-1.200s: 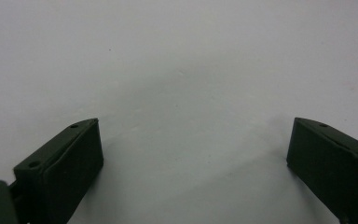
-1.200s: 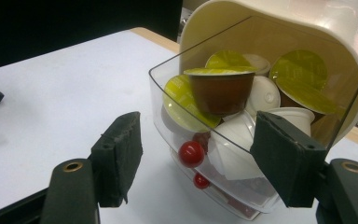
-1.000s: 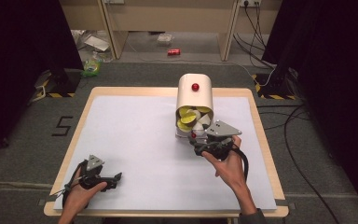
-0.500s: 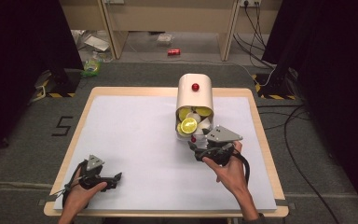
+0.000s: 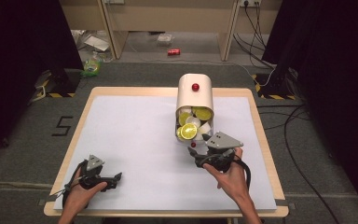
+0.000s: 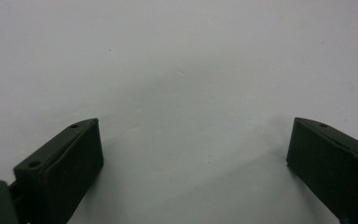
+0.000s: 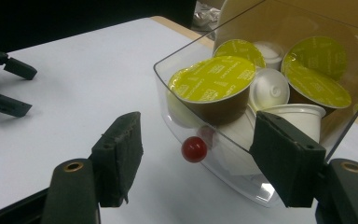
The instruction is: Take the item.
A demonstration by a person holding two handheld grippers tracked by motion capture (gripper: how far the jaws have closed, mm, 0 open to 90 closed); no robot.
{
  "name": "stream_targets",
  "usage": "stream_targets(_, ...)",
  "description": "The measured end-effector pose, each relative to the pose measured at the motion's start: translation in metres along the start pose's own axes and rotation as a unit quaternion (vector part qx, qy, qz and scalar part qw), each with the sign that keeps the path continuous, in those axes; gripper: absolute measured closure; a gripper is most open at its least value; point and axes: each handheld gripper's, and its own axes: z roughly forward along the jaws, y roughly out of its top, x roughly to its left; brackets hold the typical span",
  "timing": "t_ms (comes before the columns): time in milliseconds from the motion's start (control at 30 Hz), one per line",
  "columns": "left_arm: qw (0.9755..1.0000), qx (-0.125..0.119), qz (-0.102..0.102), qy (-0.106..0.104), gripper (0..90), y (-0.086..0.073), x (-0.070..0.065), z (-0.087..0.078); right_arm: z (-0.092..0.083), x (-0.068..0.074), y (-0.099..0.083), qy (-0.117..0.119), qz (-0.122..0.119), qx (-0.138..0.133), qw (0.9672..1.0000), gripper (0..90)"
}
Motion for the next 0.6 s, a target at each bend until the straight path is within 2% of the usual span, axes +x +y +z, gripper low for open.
stream_targets(600,1.0000,0.000,0.000,0.000,2.8,0.0000,0.0000,0.0000,-0.0051,0.0060,-0.0073,0.006,-0.002,0.005,1.0000,34.8)
